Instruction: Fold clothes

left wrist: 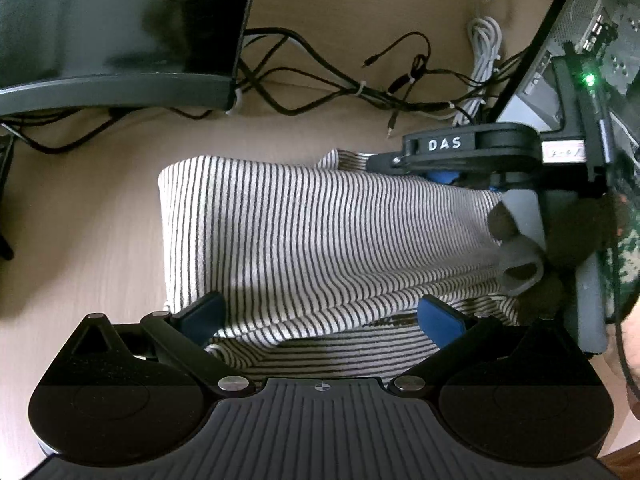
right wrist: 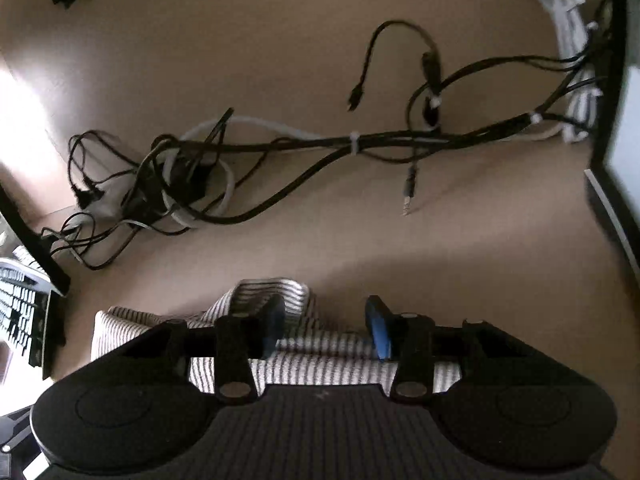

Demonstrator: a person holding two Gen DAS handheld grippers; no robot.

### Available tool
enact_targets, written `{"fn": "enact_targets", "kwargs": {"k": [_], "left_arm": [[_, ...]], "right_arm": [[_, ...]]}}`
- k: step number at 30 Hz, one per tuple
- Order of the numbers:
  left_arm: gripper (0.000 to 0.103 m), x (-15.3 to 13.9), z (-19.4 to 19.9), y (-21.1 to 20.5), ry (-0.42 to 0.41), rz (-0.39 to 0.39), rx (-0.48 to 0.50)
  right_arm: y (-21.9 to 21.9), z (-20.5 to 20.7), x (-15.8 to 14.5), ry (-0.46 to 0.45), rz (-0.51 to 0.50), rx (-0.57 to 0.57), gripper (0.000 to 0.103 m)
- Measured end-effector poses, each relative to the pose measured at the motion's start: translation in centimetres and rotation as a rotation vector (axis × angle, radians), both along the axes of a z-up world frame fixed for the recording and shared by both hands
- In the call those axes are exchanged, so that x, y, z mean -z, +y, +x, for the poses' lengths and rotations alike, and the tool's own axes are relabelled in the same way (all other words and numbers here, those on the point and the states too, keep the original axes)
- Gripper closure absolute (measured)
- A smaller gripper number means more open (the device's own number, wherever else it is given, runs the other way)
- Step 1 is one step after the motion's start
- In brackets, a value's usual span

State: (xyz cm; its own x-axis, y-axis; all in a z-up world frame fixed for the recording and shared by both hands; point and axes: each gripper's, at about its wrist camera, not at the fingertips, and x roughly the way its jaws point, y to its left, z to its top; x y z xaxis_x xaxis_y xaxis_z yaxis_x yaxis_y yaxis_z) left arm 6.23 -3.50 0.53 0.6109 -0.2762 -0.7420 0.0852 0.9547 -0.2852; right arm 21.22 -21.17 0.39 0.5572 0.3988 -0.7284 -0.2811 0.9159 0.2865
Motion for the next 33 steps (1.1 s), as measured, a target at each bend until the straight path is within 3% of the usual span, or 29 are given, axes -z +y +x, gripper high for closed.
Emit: {"fn": "enact_targets", "kwargs": {"k": [4,5,6,9,14,17,23,26,31,33], "left_arm": [[0.0,0.0,0.2,0.5,-0.004,-0.041,-0.015],[0.0,0.0,0.2,0.7,-0.004,-0.055,-0.021],[0.0,0.0,0.1,0.9,-0.004,-0.068,-0.026],[0.0,-0.5,-0.2,1.6,-0.004,-0.105,-0.042],[0.0,-2.3,-2.9,3.5,-0.044,-0.159,-0.055],[0.0,-3.3,-5.0,4.6,-0.081,-0.176,-0.071],[0.0,-4.9,-5.1,5.2,-0.107,-0.136,-0.13],[0.0,-5.8,-4.0,4.2,-0.122,-0.118,-0.122],[0.0,-7.3,-1.8,0.4,-0.197,0.065,-0.041],[0.0,-6.3,-0.1,0.0,-0.149,0.094,-0.042]], "right_arm": [[1.2,0.2,0.8,-0.033,-0.032,-0.055,0.057],[1.6,0.3,0.9,-0.043,-0.045,-0.069,0.062],[1.9,0.3,0.8,-0.042,-0.055,-0.075,0.079],[2.1,-0.5,-0.4,-0.035,-0.027,-0.092,0.092],[-0.2,-5.9,-4.6,-0.023,0.104,-0.163,0.099],[-1.8,-10.3,-4.1,0.041,0.105,-0.192,0.1],[-3.2,-13.9,-0.4,0.13,0.143,-0.12,0.103],[-2.9,-14.3,-0.2,0.112,0.133,-0.115,0.103],[-2.9,-14.6,0.0,0.099,0.147,-0.095,0.103],[-3.0,-14.6,0.0,0.098,0.153,-0.095,0.103]]}}
